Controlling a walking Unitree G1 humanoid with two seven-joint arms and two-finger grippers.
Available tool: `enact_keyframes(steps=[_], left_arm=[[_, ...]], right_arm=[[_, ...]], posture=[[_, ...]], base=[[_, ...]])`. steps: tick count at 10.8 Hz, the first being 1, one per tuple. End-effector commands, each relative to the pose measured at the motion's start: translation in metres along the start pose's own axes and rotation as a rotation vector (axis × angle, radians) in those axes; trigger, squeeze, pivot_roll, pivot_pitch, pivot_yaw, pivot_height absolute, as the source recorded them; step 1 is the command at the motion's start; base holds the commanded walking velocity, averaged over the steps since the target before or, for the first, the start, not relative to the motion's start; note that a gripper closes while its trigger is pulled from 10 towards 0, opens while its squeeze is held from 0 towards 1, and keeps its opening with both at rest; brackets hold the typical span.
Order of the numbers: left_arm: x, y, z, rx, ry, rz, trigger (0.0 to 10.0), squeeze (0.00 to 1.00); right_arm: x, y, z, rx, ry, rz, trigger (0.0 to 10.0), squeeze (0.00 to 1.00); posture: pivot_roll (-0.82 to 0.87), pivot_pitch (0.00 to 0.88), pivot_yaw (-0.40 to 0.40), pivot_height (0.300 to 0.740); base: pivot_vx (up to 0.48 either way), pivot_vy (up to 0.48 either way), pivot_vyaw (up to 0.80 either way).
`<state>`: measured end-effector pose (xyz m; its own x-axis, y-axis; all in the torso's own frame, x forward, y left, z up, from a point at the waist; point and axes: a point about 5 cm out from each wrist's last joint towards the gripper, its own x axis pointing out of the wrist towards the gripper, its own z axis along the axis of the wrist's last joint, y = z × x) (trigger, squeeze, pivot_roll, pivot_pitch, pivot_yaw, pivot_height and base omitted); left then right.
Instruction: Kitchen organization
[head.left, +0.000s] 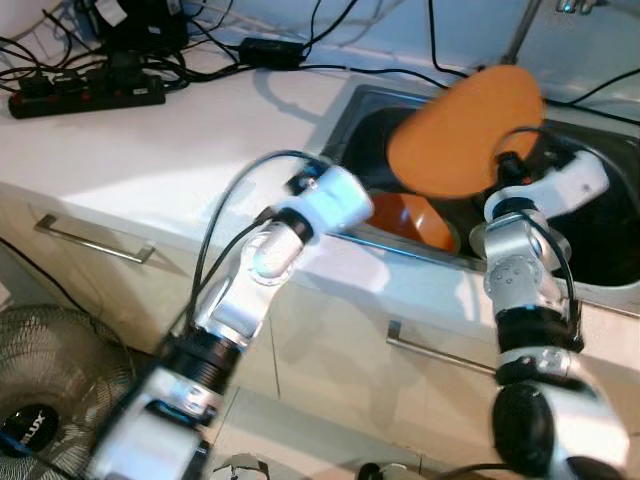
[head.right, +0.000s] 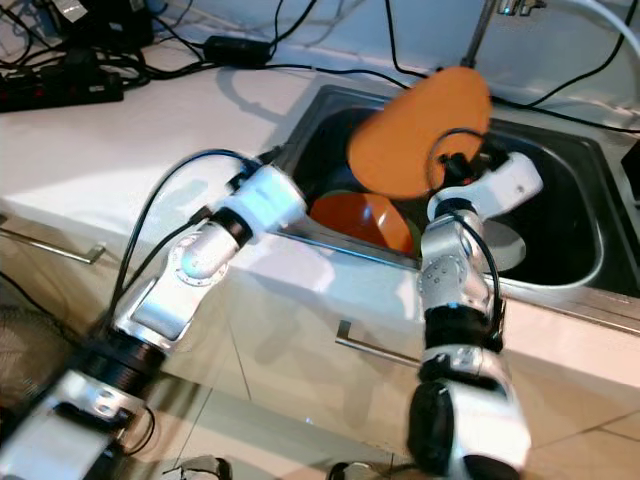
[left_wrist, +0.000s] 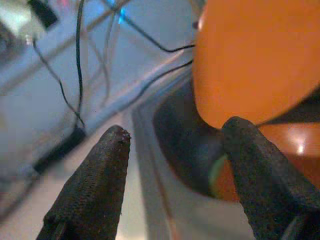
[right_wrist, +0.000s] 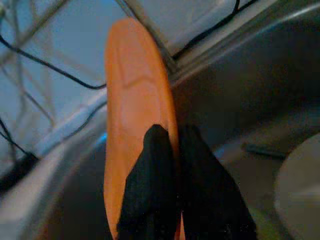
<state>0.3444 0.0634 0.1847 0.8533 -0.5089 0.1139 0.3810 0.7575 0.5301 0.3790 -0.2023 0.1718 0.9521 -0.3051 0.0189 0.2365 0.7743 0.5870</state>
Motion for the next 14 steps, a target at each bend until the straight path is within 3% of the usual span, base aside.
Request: enact_keyframes(steps=[1,2,4,10,11,12,13,14], left_arm=[[-0.001,0.004,0.001,-0.108,0.009,0.019,10.0,0.0],[-0.003,0.003,-0.001,-0.262,0.04,0.026,10.0,0.0],[-0.004,-0.001,-0.001,-0.316,0.057,0.004,10.0,0.0],[-0.011,-0.017,-0.004,-0.404,0.144,-0.076,10.0,0.0],[-0.012,-0.017,-0.004,-0.406,0.15,-0.079,10.0,0.0],[-0.012,-0.018,-0.004,-0.409,0.158,-0.082,10.0,0.0],[-0.013,-0.019,-0.005,-0.411,0.165,-0.087,10.0,0.0],[-0.013,-0.019,-0.005,-0.412,0.169,-0.09,10.0,0.0]], right_arm=[[0.005,0.011,0.011,-0.081,-0.047,0.058,10.0,0.0],[0.01,0.012,0.009,-0.21,-0.038,0.073,10.0,0.0],[0.014,0.012,-0.001,-0.316,0.037,0.078,10.0,0.0],[0.009,0.0,-0.038,-0.267,0.257,-0.011,10.0,0.0],[0.008,-0.001,-0.041,-0.272,0.274,-0.015,10.0,0.27],[0.007,-0.002,-0.044,-0.283,0.291,-0.017,10.0,1.0],[0.005,-0.003,-0.047,-0.295,0.306,-0.023,10.0,1.0],[0.005,-0.003,-0.049,-0.299,0.311,-0.026,10.0,0.86]], posture=[[0.1,0.061,-0.041,0.74],[0.1,0.06,-0.043,0.74],[0.11,0.058,-0.049,0.74],[0.13,0.064,-0.053,0.74],[0.13,0.065,-0.052,0.74],[0.13,0.065,-0.053,0.74],[0.13,0.064,-0.053,0.74],[0.13,0.062,-0.053,0.74]], base=[[0.0,0.0,0.0],[0.0,0.0,0.0],[0.0,0.0,0.0],[0.0,0.0,0.0],[0.0,0.0,0.0],[0.0,0.0,0.0],[0.0,0.0,0.0],[0.0,0.0,0.0]])
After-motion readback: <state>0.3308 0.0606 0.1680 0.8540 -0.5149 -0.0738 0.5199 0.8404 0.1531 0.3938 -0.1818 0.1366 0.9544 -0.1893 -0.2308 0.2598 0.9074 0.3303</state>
